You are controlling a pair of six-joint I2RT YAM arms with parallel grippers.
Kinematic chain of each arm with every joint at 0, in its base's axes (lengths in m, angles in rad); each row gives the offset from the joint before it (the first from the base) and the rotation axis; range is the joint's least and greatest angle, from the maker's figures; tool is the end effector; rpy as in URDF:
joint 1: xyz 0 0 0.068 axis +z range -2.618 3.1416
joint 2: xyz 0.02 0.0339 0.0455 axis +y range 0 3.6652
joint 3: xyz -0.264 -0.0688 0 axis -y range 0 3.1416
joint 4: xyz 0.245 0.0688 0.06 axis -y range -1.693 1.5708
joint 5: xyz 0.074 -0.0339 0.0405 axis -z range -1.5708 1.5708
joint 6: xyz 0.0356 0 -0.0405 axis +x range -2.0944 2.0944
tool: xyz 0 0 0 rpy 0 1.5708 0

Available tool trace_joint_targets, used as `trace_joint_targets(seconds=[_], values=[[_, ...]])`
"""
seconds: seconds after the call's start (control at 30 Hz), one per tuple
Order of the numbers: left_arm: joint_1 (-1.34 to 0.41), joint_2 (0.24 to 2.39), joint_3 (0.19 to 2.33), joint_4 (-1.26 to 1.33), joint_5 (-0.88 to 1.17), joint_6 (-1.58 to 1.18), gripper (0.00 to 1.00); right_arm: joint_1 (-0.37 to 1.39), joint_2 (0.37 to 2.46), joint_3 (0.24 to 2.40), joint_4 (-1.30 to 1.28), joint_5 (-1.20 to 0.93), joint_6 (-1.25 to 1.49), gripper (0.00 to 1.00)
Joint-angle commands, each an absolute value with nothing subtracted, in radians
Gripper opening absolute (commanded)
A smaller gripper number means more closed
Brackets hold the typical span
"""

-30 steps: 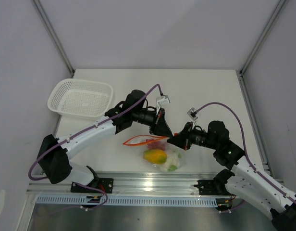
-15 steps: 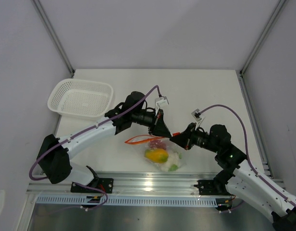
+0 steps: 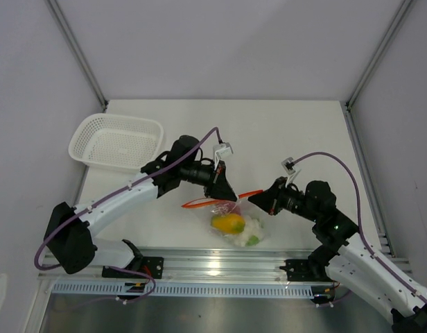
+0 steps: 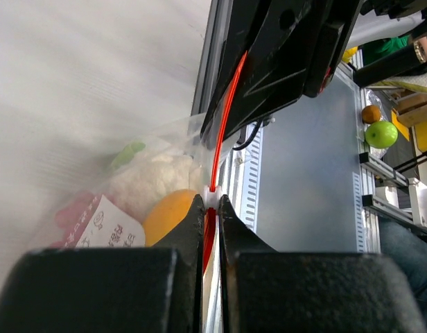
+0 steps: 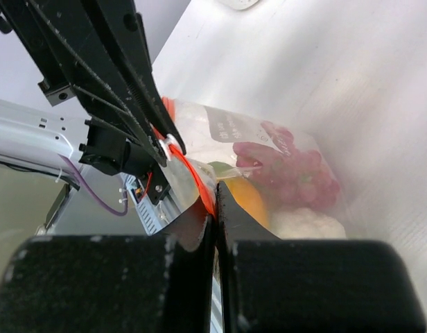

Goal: Place the food in the zip-top bag and seal the zipper
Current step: Zip the zipper food storage bag at the center of the board.

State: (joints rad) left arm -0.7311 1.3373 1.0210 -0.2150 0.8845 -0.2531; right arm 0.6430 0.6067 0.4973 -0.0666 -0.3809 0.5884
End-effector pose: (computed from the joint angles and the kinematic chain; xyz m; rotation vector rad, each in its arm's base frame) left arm 0.2002 -0.2166 0.3022 1.0847 1.9686 -1.4919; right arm 0.1190 0.1057 0.2782 -0.3543 1.8681 1.2037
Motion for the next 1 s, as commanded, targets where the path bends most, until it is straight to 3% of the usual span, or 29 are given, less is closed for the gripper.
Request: trace_joint_targets(seconds=[0.0,0.97], values=[[-0.715,1.270,0.988,-0.288,0.862,-0.219,0.01,0.617,0.594,0.503,-0.051,-0.344,0.598,0.00],[-0.690,1.069,0.870,-0.451,0.746,-0.232,0.01,0.321,0.661,0.543,-0.155,-0.402,0.597,0.00]])
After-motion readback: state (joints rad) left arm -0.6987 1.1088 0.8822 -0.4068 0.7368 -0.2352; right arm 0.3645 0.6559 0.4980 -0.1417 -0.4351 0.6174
